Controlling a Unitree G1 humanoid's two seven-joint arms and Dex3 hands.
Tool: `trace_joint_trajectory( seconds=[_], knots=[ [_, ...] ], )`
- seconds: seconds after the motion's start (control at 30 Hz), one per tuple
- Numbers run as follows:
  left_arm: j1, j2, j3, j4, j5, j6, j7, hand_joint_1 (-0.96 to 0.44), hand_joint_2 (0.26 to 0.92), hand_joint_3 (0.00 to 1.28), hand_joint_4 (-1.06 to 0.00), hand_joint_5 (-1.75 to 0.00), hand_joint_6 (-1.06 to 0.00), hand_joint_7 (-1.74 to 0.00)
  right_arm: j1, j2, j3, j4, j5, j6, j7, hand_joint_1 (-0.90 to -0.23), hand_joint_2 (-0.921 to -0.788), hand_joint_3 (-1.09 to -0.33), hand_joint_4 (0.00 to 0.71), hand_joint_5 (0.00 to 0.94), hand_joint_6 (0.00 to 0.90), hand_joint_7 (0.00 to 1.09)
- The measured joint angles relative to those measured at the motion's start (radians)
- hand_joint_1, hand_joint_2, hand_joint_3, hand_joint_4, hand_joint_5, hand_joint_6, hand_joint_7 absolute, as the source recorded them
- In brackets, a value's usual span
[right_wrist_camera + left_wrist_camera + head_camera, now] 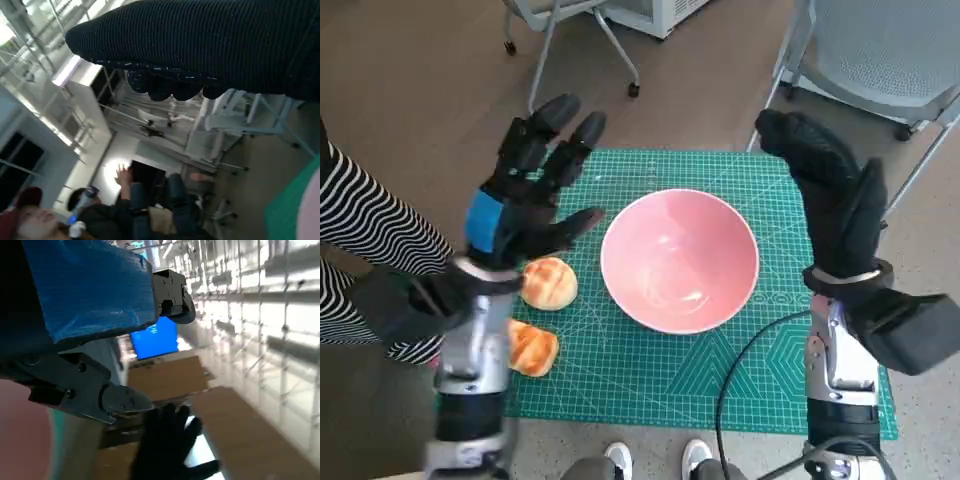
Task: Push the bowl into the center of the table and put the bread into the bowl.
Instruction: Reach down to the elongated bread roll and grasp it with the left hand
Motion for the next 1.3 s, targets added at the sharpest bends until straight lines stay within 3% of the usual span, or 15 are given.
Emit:
trace_joint_trajectory(
  seconds=[0.3,0.5,0.63,0.87,1.3],
  knots=[
    [0.009,0.342,0.048,-0.006,0.064,-0.014,-0.205,-0.13,0.807,0.03,-0.33,-0.01,-0.24,-0.41,0.037,0.001,0.006,-0.054,-0.012,0.035,-0.031,-0.713,-0.921,-0.711,0.211,0.007,0.115,0.58],
    [0.053,0.455,0.08,-0.041,0.048,-0.013,-0.297,-0.13,0.804,0.02,-0.33,0.0,-0.31,-0.33,0.049,0.003,0.006,-0.065,-0.005,0.045,-0.036,-0.717,-0.921,-0.706,0.214,0.008,0.118,0.58],
    [0.107,0.5,0.079,-0.067,0.052,-0.006,-0.35,-0.14,0.806,0.01,-0.33,0.0,-0.35,-0.26,0.048,0.005,0.002,-0.068,0.016,0.048,-0.036,-0.716,-0.921,-0.701,0.213,0.007,0.131,0.59],
    [0.205,0.558,0.074,-0.14,0.118,0.009,-0.368,-0.15,0.801,0.01,-0.32,0.0,-0.39,-0.17,0.049,0.008,-0.004,-0.066,0.048,0.048,-0.036,-0.709,-0.921,-0.697,0.212,0.005,0.146,0.58],
    [0.322,0.596,0.039,-0.26,0.23,0.09,-0.364,-0.2,0.8,0.01,-0.31,0.0,-0.44,-0.09,0.049,0.008,-0.003,-0.062,0.05,0.055,-0.036,-0.697,-0.921,-0.687,0.208,0.002,0.151,0.57]
  ],
)
